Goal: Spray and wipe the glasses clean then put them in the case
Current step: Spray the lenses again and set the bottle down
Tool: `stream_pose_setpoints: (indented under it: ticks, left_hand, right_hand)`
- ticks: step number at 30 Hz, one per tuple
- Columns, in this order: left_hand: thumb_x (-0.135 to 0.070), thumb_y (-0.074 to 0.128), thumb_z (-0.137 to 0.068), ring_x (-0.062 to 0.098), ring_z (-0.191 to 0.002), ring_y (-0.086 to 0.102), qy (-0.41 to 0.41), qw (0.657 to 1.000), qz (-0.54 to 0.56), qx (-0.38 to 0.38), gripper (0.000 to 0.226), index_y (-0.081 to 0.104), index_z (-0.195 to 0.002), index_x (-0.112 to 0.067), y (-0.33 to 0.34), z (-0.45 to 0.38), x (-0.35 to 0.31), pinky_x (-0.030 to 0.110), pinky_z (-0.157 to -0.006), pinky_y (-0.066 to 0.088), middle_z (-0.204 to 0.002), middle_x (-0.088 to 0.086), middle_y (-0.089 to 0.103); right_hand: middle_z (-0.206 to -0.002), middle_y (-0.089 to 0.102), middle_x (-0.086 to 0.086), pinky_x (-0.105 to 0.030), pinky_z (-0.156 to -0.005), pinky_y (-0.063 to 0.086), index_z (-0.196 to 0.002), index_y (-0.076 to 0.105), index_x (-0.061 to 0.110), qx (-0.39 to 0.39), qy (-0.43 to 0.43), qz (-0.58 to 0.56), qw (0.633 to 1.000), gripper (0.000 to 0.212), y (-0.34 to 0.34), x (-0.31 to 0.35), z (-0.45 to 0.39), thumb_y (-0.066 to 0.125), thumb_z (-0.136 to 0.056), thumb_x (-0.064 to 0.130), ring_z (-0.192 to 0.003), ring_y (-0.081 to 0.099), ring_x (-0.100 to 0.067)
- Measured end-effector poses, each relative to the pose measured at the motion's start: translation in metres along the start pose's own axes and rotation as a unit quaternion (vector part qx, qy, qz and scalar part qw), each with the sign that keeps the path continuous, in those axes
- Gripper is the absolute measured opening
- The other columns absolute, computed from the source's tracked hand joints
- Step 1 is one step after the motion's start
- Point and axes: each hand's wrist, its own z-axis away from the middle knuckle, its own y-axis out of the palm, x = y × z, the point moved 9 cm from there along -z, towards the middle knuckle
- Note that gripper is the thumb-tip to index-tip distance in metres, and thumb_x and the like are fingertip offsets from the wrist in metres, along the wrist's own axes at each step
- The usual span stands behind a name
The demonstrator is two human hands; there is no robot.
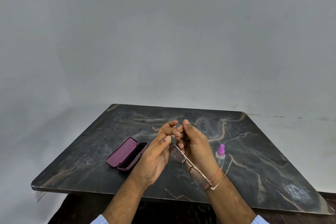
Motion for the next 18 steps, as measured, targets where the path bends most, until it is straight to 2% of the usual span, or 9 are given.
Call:
stream_pose_setpoints:
  ticks: [1, 3, 5, 7, 9, 12, 15, 18]
  left_hand:
    - [-0.018, 0.051, -0.107, 0.022, -0.124, 0.062, 0.001, 1.0, -0.009, -0.001, 0.03, 0.075, -0.124, -0.012, 0.0, 0.0, -0.001, 0.05, -0.115, 0.043, -0.157, 0.006, 0.049]
    - [-0.022, 0.047, -0.107, 0.02, -0.136, 0.058, 0.006, 0.999, -0.031, -0.021, 0.034, 0.076, -0.123, -0.019, -0.002, 0.0, -0.007, 0.053, -0.12, 0.039, -0.158, 0.0, 0.054]
    - [-0.034, 0.051, -0.105, 0.015, -0.148, 0.052, 0.028, 0.996, -0.073, -0.045, 0.033, 0.078, -0.122, -0.03, -0.003, 0.001, -0.021, 0.052, -0.126, 0.034, -0.155, -0.004, 0.06]
    - [-0.047, 0.051, -0.1, 0.011, -0.146, 0.054, 0.071, 0.981, -0.157, -0.088, 0.035, 0.078, -0.12, -0.039, -0.002, 0.007, -0.041, 0.046, -0.124, 0.036, -0.145, -0.009, 0.068]
    - [-0.048, 0.052, -0.099, 0.013, -0.132, 0.063, 0.134, 0.943, -0.277, -0.125, 0.032, 0.078, -0.115, -0.037, 0.008, 0.02, -0.064, 0.035, -0.115, 0.048, -0.129, -0.009, 0.072]
    - [-0.045, 0.07, -0.096, 0.021, -0.108, 0.066, 0.203, 0.867, -0.448, -0.078, 0.017, 0.081, -0.106, -0.037, 0.045, 0.047, -0.083, 0.028, -0.094, 0.053, -0.106, -0.012, 0.065]
    - [-0.058, 0.081, -0.089, 0.012, -0.096, 0.064, 0.216, 0.791, -0.572, -0.006, 0.027, 0.082, -0.109, -0.04, 0.079, 0.068, -0.07, 0.026, -0.082, 0.052, -0.095, -0.02, 0.061]
    - [-0.067, 0.077, -0.086, 0.0, -0.091, 0.056, 0.205, 0.726, -0.656, 0.013, 0.039, 0.078, -0.117, -0.044, 0.09, 0.074, -0.044, 0.015, -0.077, 0.049, -0.097, -0.023, 0.058]
  right_hand:
    - [-0.065, 0.062, -0.006, -0.02, -0.043, 0.043, -0.08, 0.07, 0.01, -0.005, -0.016, 0.024, 1.0, 0.038, -0.002, 0.005, -0.002, 0.057, -0.107, 0.032, -0.045, 0.052, -0.011]
    - [-0.064, 0.063, -0.007, -0.02, -0.04, 0.04, -0.081, 0.071, 0.008, -0.014, -0.039, 0.059, 0.997, 0.037, -0.004, 0.013, -0.003, 0.058, -0.107, 0.031, -0.044, 0.051, -0.012]
    - [-0.064, 0.065, -0.008, -0.023, -0.042, 0.039, -0.081, 0.072, 0.008, -0.035, -0.071, 0.114, 0.99, 0.037, -0.01, 0.022, -0.004, 0.059, -0.107, 0.032, -0.046, 0.051, -0.013]
    - [-0.064, 0.066, -0.009, -0.026, -0.044, 0.039, -0.082, 0.073, 0.006, -0.062, -0.109, 0.178, 0.976, 0.039, -0.017, 0.032, -0.006, 0.059, -0.108, 0.032, -0.048, 0.052, -0.016]
    - [-0.064, 0.069, -0.009, -0.029, -0.047, 0.041, -0.08, 0.074, 0.006, -0.091, -0.144, 0.24, 0.956, 0.042, -0.025, 0.041, -0.009, 0.059, -0.108, 0.034, -0.049, 0.055, -0.019]
    - [-0.064, 0.074, -0.006, -0.036, -0.055, 0.049, -0.075, 0.075, 0.015, -0.139, -0.189, 0.331, 0.914, 0.045, -0.035, 0.054, -0.014, 0.059, -0.106, 0.043, -0.049, 0.06, -0.018]
    - [-0.065, 0.076, 0.003, -0.046, -0.066, 0.061, -0.071, 0.074, 0.023, -0.179, -0.21, 0.403, 0.873, 0.046, -0.04, 0.061, -0.016, 0.057, -0.105, 0.048, -0.052, 0.066, -0.012]
    - [-0.065, 0.076, 0.009, -0.049, -0.07, 0.063, -0.072, 0.075, 0.025, -0.213, -0.216, 0.424, 0.853, 0.046, -0.046, 0.06, -0.015, 0.055, -0.105, 0.05, -0.058, 0.07, -0.01]
